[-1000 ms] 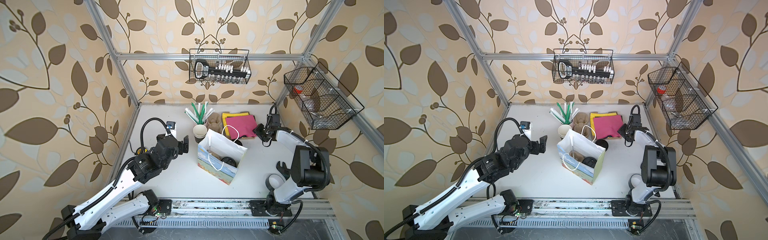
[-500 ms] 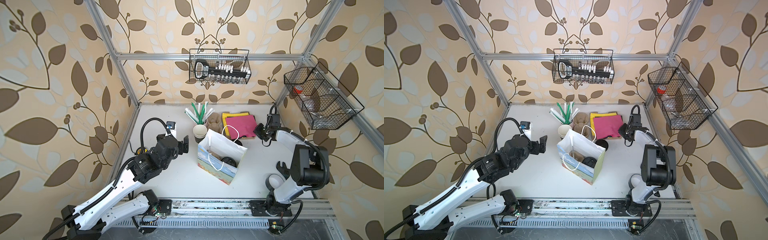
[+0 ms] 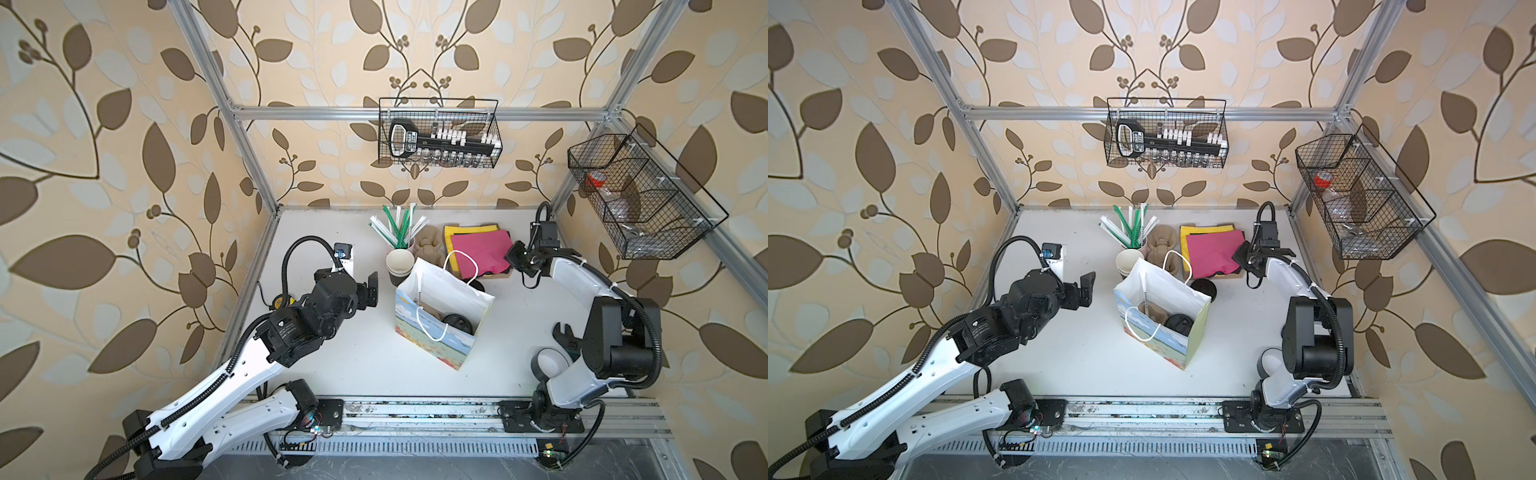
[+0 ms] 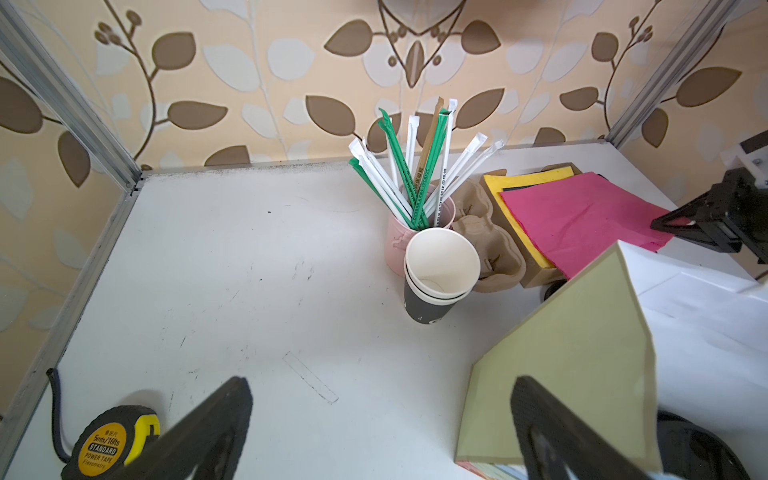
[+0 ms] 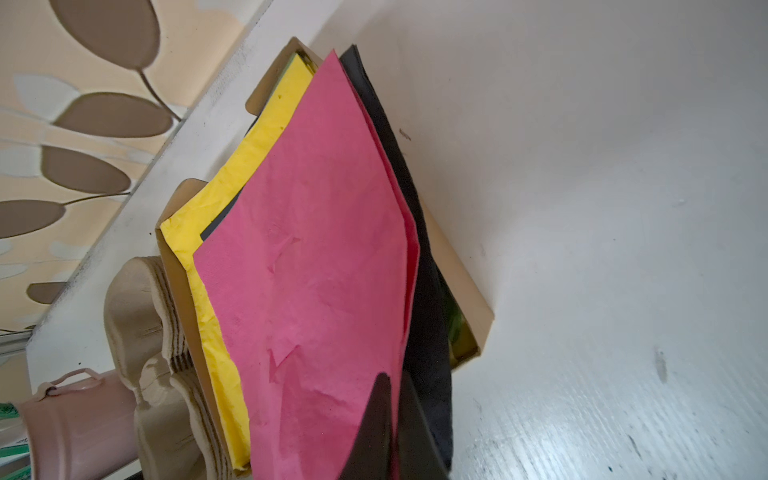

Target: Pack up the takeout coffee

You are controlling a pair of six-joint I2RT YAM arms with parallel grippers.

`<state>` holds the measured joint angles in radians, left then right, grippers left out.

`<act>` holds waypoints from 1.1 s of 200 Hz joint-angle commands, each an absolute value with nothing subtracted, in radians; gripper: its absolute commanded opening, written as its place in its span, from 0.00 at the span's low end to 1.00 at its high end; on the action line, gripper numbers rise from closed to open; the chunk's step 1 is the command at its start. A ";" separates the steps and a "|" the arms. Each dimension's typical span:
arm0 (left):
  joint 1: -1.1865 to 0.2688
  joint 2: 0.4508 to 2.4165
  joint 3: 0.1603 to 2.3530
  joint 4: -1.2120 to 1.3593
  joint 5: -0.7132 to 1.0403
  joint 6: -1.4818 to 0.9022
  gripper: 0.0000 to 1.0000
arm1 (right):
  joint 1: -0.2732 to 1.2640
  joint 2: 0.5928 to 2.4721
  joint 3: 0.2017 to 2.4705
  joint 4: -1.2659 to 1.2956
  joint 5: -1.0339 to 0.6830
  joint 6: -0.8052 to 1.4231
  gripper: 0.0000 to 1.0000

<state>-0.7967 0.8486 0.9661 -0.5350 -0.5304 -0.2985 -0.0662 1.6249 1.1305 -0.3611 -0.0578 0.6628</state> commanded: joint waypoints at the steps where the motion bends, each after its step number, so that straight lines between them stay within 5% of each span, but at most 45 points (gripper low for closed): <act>1: -0.786 0.846 1.000 -0.532 -0.540 -0.305 0.99 | -0.056 1.602 1.173 -0.406 -0.015 0.643 0.01; 68: -0.784 0.838 0.999 -0.533 -0.545 -0.305 0.99 | -0.015 1.527 1.268 -0.431 -0.075 0.632 0.00; 170: -0.784 0.814 0.992 -0.531 -0.567 -0.312 0.99 | 0.032 0.996 1.292 -0.356 -0.230 0.697 0.00; 220: -0.784 0.813 0.997 -0.534 -0.565 -0.319 0.99 | 0.325 0.850 1.440 -0.526 -0.167 0.612 0.00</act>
<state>-0.7963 0.8261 0.9661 -0.5358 -0.5327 -0.2993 0.1921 0.9039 1.3724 -0.4252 -0.2066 0.6582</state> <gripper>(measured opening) 0.989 0.048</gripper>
